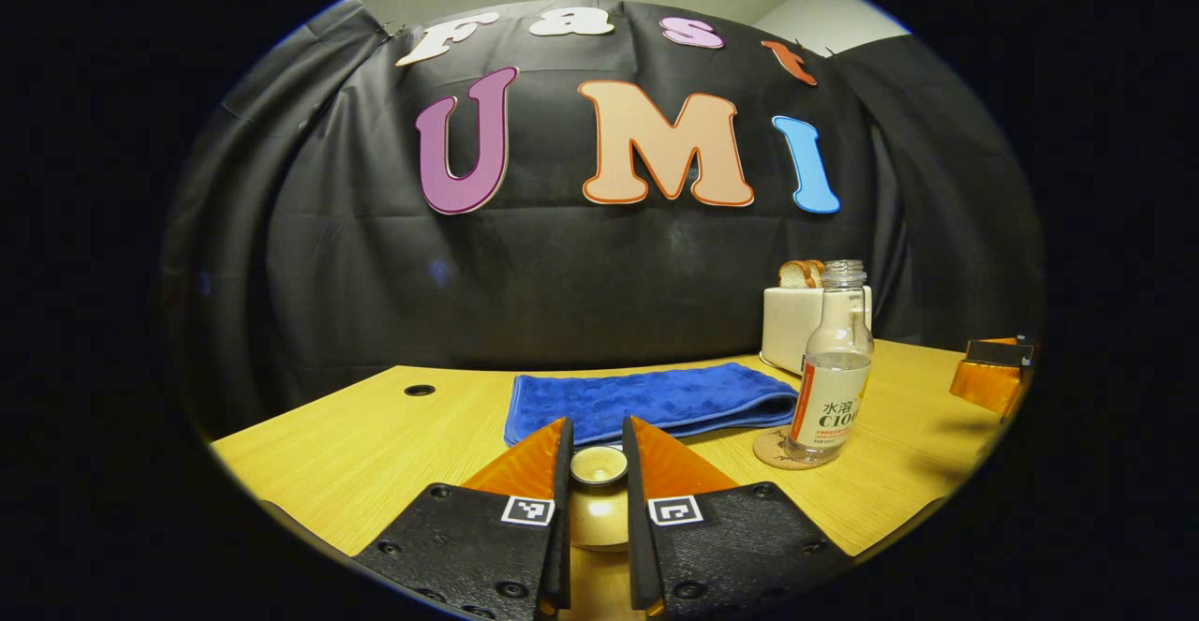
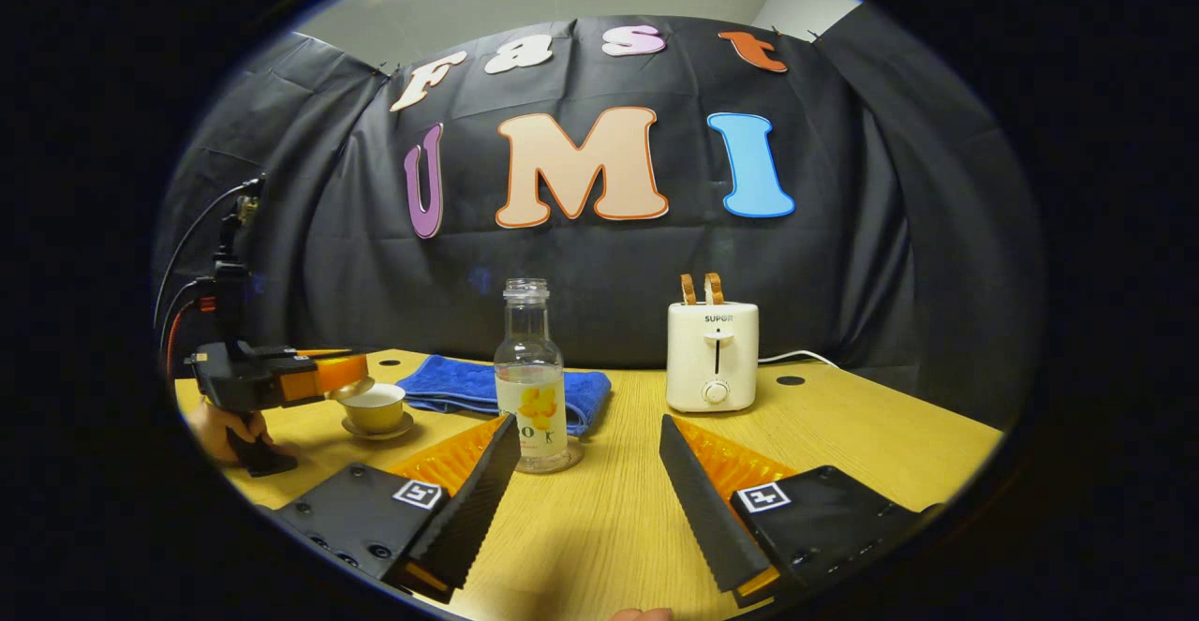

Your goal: Open the teacup lid with one hand, grasp the water bottle and pour water into the teacup with the other hand; after pouring, place the water bottle on the coaster and then close the teacup lid.

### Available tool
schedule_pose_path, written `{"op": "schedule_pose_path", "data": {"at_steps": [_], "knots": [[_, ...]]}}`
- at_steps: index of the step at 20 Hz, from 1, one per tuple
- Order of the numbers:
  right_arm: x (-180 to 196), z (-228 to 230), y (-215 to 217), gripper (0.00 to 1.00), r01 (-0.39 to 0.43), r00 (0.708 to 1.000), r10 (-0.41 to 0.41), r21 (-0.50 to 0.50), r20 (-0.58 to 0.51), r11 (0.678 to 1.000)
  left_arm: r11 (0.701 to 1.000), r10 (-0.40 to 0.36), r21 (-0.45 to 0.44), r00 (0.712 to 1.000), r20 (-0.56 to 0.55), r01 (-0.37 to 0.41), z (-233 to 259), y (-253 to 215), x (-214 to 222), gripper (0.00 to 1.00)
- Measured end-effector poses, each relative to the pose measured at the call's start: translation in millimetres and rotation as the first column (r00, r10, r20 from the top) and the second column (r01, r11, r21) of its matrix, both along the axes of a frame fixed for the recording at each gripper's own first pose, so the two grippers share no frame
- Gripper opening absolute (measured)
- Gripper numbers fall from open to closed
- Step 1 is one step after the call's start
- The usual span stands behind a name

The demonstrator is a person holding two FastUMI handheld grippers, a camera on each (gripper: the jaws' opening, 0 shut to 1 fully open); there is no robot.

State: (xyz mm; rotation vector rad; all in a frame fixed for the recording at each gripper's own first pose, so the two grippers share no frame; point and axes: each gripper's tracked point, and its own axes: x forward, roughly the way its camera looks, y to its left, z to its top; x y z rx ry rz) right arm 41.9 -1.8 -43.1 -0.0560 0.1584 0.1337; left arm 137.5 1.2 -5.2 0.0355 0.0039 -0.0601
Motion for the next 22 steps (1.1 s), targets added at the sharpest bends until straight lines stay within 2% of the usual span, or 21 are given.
{"op": "schedule_pose_path", "data": {"at_steps": [1,2,3,5,6,10,16,22], "knots": [[-1,2,0,0.97,0.0,1.0,0.0,0.0,0.0,1.0,1.0,-0.004,0.008,1.0,0.0,0.004,0,-1,3,0.22],[-3,2,0,0.91,-0.001,1.0,0.001,0.0,-0.001,1.0,1.0,-0.006,0.014,1.0,0.0,0.006,0,-3,6,0.22],[-4,2,0,0.97,0.0,1.0,0.0,0.0,-0.001,1.0,1.0,-0.007,0.02,1.0,0.001,0.007,1,-4,8,0.22],[-6,2,-2,0.97,0.002,1.0,-0.002,0.0,-0.001,1.0,0.999,-0.008,0.032,1.0,-0.004,0.009,0,-6,15,0.22],[-7,4,-3,0.91,0.003,1.0,-0.003,-0.001,-0.001,1.0,0.999,-0.008,0.038,1.0,-0.007,0.008,-1,-6,17,0.22],[-8,4,-5,0.91,0.005,1.0,-0.005,-0.001,-0.002,1.0,0.998,-0.003,0.065,1.0,-0.026,0.005,-4,-8,22,0.22],[-10,6,-4,0.91,0.003,1.0,-0.003,0.001,-0.003,1.0,0.995,0.044,0.094,0.996,-0.081,-0.036,-12,-2,25,0.22],[-10,6,-4,0.91,0.008,1.0,-0.008,0.0,-0.005,1.0,0.99,0.047,0.135,0.99,-0.13,-0.029,-20,-3,23,0.22]]}}
